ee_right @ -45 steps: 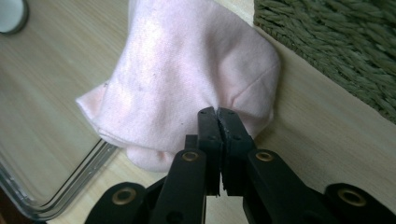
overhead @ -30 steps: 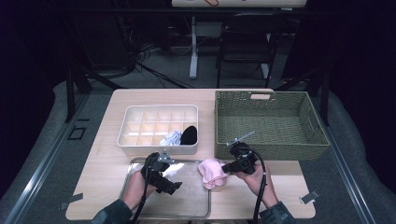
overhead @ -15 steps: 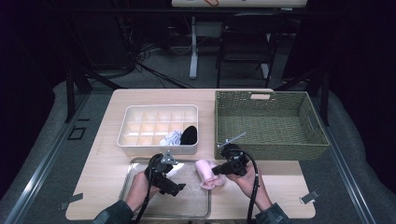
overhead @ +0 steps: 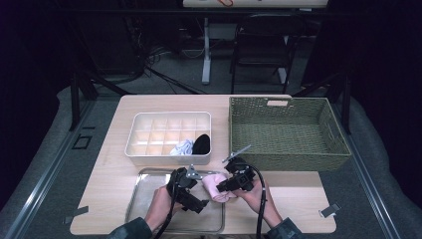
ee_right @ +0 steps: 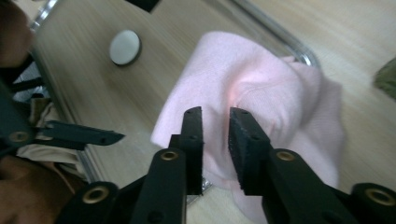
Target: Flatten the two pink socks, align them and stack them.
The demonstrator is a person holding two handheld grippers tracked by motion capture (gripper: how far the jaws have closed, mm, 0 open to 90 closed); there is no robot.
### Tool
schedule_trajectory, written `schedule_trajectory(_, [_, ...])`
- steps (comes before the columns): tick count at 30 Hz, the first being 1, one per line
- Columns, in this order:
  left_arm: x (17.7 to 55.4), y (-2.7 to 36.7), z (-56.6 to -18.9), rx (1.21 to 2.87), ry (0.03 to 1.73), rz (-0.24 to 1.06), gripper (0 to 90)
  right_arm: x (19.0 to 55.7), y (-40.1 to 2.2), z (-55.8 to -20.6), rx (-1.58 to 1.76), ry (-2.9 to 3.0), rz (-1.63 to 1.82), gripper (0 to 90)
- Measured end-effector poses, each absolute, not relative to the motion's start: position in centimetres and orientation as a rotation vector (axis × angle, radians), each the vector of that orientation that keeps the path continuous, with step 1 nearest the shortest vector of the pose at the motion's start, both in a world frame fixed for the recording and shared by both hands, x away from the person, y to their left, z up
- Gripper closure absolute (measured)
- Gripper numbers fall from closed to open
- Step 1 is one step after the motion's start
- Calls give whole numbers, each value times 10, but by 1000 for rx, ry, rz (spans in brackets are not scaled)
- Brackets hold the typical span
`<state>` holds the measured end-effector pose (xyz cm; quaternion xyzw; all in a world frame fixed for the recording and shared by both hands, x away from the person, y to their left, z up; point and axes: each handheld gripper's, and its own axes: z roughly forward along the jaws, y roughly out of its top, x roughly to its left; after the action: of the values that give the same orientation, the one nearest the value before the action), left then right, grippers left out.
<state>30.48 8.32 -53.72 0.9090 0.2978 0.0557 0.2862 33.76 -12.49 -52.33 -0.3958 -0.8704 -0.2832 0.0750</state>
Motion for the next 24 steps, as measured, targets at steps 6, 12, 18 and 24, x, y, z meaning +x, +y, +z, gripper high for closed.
schedule_trajectory(6, [302,73,-528,2398,776,138,17,336,-151,-512,-1285,-2586,-949,667])
schedule_trajectory(12, [301,53,-523,2423,726,183,187,337,-171,-525,-1397,-2557,-882,657])
schedule_trajectory(18, [303,28,-530,2486,686,184,279,336,-175,-531,-1423,-2547,-876,653])
schedule_trajectory(24, [307,20,-535,2545,650,190,421,337,-177,-537,-1424,-2532,-863,649])
